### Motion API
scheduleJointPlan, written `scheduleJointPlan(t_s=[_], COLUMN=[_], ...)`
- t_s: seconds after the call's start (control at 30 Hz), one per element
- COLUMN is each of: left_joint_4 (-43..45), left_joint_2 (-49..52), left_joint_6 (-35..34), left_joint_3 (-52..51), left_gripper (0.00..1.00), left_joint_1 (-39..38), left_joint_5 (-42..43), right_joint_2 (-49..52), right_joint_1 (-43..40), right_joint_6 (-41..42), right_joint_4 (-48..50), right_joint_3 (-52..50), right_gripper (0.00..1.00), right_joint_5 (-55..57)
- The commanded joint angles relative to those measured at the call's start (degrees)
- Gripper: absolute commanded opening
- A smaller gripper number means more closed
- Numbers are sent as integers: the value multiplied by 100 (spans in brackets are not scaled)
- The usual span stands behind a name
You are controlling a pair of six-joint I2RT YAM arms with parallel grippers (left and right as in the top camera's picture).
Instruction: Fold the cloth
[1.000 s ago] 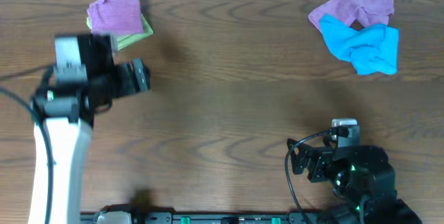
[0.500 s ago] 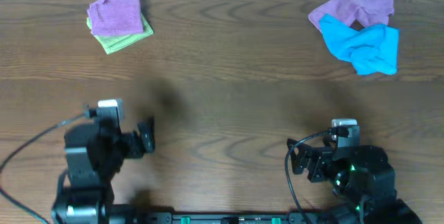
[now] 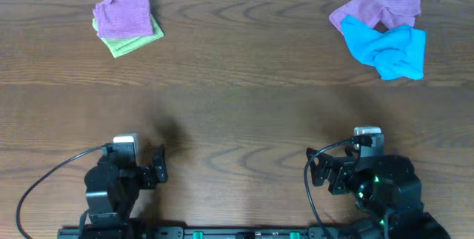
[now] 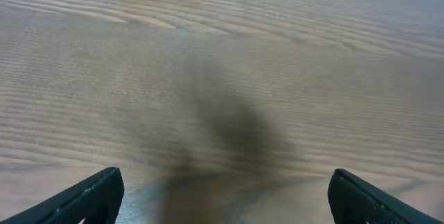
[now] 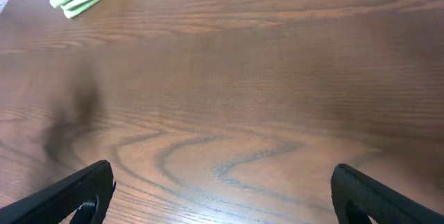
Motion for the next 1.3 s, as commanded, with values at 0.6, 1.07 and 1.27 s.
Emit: scheduleJointPlan(t_s=[0.6, 1.07, 1.27], left_joint_4=[59, 57, 57], left_joint_2=[-887, -1106, -1106], left_joint_6=[66, 63, 63], left_joint_3=[-741, -743, -743], left_gripper=[95, 95, 95], left_joint_1=[-7, -7, -7], left_joint_5=[-822, -960, -960], right_joint_2=[-31, -31, -31], right_joint_1=[-44, -44, -44], right_joint_6=[63, 63, 63], right_joint_4=[-9, -9, -9], right_joint_3=[-15, -15, -15], right_gripper=[99, 99, 99], right_joint_5=[15, 15, 15])
